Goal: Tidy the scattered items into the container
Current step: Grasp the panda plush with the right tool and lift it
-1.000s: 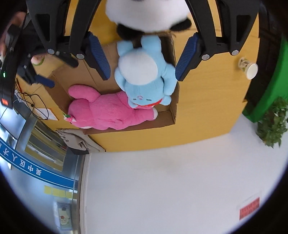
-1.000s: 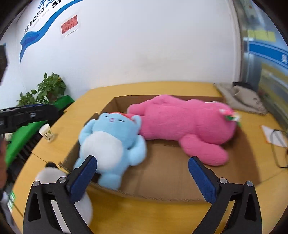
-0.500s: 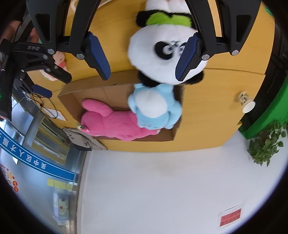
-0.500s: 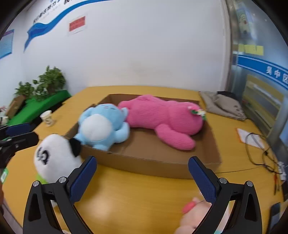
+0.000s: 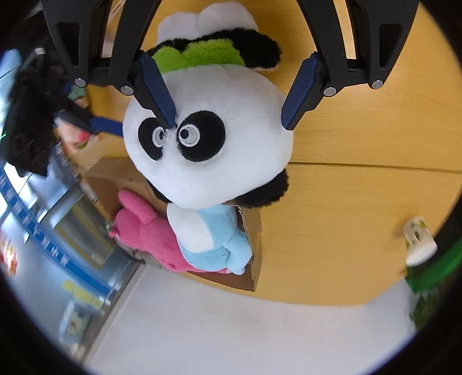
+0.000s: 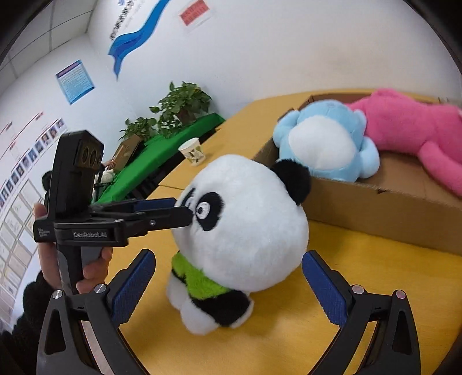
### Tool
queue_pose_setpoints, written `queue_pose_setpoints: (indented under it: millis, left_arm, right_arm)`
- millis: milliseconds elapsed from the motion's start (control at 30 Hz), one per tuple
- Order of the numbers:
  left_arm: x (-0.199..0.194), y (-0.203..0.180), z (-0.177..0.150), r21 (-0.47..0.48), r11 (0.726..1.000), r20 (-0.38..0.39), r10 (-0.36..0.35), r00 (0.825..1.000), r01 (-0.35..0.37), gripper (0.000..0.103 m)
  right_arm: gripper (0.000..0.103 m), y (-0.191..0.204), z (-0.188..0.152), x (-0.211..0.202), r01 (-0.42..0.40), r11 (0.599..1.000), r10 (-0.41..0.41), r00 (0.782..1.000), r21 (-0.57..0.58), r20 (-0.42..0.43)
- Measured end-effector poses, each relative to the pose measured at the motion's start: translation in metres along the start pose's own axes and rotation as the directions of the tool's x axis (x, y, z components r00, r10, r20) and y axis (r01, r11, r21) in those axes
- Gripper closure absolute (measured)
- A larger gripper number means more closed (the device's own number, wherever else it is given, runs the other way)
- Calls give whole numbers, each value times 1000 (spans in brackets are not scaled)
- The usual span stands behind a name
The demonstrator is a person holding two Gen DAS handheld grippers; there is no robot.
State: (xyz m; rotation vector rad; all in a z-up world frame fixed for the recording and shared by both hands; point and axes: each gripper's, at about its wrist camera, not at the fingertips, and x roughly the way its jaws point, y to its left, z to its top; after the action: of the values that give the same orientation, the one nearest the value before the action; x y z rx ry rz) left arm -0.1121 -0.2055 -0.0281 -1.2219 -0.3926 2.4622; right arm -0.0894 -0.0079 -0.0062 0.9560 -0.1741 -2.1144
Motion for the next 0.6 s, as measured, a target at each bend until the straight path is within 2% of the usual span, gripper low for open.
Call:
queue_pose_setpoints:
  millis: [33,100,167,267,400,433,500,600]
  left_arm:
    - [3,9,2,-23,999,-4,-39,999,39,26]
    - [10,17,3,-35,998,-17,-62,998,61,7]
    - [23,22,1,-45,996,-48,-84,995,82,0]
    - [37,25,-4,-71,981,-68,-188,980,183,0]
    - [48,17,-10,-79,966,-69,-250,966,244,4]
    - [49,12,-12,-71,969,-63,-240,969,235,4]
    - [47,7,-15,-74,969,-46,-238,970,235,12]
    - [38,-3,-21,-87,971,-25,-227,974,224,23]
  right_arm:
    - [0,-3,2,8,8,1000,-8,1000,8,-9]
    - [0,-11,3,22,33,999,-33,999,11,-27]
    - [0,-20,4,35,31,999,-30,998,21,-59]
    - [0,-24,8,41,26,1000,-26,998,1,-59]
    - [0,-19,14,47,35,996,-40,998,-80,-53]
    - [0,-19,14,50,49,993,-55,997,-105,-53]
    - [4,-21,11,50,36,993,-43,998,-115,-56]
    - [15,-17,4,42,26,990,-32,999,-136,-36]
